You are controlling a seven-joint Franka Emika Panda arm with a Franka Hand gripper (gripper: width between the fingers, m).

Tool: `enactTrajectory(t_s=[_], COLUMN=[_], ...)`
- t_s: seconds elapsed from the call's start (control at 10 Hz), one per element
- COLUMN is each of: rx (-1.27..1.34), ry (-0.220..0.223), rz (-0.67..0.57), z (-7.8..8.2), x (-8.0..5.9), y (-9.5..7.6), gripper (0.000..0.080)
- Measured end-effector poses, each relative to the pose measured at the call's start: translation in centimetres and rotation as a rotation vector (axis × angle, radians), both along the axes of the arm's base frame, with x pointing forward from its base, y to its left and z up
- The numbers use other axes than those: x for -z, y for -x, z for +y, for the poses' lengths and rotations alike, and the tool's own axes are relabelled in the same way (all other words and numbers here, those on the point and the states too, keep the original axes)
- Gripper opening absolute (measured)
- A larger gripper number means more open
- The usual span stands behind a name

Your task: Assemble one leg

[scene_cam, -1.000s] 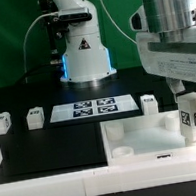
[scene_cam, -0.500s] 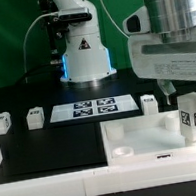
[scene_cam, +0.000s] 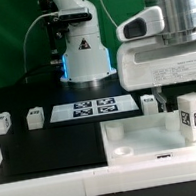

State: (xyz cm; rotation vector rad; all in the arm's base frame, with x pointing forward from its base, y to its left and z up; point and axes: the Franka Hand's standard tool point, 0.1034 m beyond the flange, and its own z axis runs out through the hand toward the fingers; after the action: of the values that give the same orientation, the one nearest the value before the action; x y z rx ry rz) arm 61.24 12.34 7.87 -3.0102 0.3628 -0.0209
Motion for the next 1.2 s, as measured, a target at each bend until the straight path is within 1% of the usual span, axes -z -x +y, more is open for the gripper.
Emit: enactTrajectory(t_s=[0.3,0.5,0.6,0.7,0.8,0.9,1.2], rx=[-0.374,-0.434,-0.433,-0.433,-0.431,-0.429,-0.397], ry=[0.022,0.025,0.025,0.025,0.027,0.028,0.028], rz=[-0.039,-0.045,-0.045,-0.045,-0.046,-0.045,-0.042], z=[-0.19,-0.24,-0.24,-0.24,-0.43,-0.61,-0.69], x=[0.01,0.01,0.01,0.01,-0.01,0.02,0.03], y=[-0.03,-0.04,-0.04,-0.04,-0.1,-0.11,-0.13], gripper=[0.0649,0.0649,0.0533,0.0395,0.0395,0.0298,0.0297])
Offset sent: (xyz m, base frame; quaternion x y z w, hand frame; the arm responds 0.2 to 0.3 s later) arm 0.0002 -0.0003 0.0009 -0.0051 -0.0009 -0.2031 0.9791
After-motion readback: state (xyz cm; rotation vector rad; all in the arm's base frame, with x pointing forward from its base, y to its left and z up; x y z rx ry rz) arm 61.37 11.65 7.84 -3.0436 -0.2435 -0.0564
